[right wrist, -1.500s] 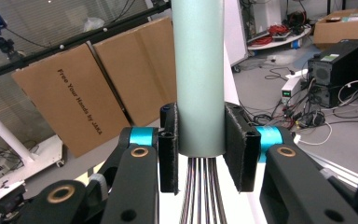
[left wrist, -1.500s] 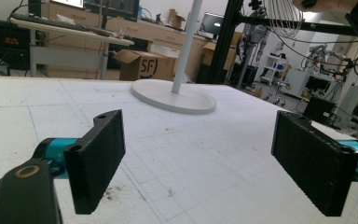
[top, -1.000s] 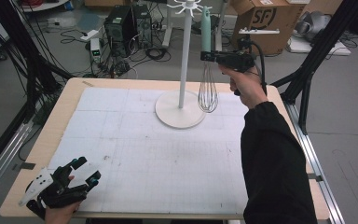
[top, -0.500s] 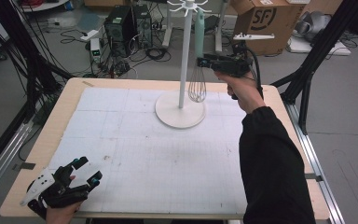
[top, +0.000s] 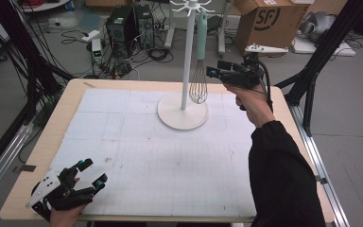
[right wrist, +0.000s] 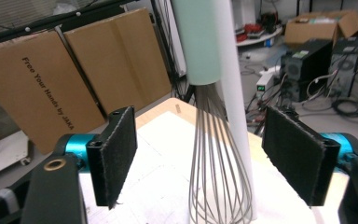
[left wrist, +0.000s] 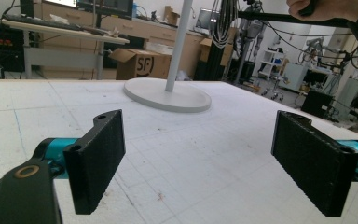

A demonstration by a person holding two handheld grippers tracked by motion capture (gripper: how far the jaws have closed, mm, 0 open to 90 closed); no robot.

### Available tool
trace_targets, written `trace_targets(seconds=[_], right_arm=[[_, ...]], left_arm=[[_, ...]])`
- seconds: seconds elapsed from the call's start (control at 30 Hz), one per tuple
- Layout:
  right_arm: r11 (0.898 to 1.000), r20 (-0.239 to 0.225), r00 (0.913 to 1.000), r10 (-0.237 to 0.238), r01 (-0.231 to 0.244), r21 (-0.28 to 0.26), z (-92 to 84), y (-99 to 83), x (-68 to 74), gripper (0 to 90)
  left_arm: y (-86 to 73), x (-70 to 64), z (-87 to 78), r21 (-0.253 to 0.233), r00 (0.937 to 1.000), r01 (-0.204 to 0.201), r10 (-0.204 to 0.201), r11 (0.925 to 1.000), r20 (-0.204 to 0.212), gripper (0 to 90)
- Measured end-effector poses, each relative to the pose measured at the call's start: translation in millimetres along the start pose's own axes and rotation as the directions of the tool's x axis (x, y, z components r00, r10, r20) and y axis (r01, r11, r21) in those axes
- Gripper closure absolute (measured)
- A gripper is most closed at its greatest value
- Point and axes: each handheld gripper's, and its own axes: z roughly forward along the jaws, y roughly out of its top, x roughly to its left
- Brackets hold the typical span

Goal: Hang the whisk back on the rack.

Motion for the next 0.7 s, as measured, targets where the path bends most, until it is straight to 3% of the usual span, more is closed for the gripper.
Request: trace_targets(seconds=[0.27,0.5,0.7], right_arm=[[0.998,0.004,0.9996,-0.028,0.028,-0.059,-18.3,-13.8,14.9,23.3],[0.997,-0.015,0.9992,-0.037,0.035,-0.074,-26.5,-30.7,30.9,23.4],[0.997,-0.053,0.9973,-0.050,0.047,-0.057,-28.4,-44.2,45.1,23.2]], left_arm=[[-0.1,-2.5,3.2,-0.001,1.0000,-0.004,0.004,1.0000,0.003,17.9],[-1.0,-2.6,5.8,0.010,0.9998,-0.014,0.014,0.9999,0.014,17.8],[-0.3,-5.5,9.4,0.012,0.9995,-0.023,0.023,0.9997,0.022,17.8]])
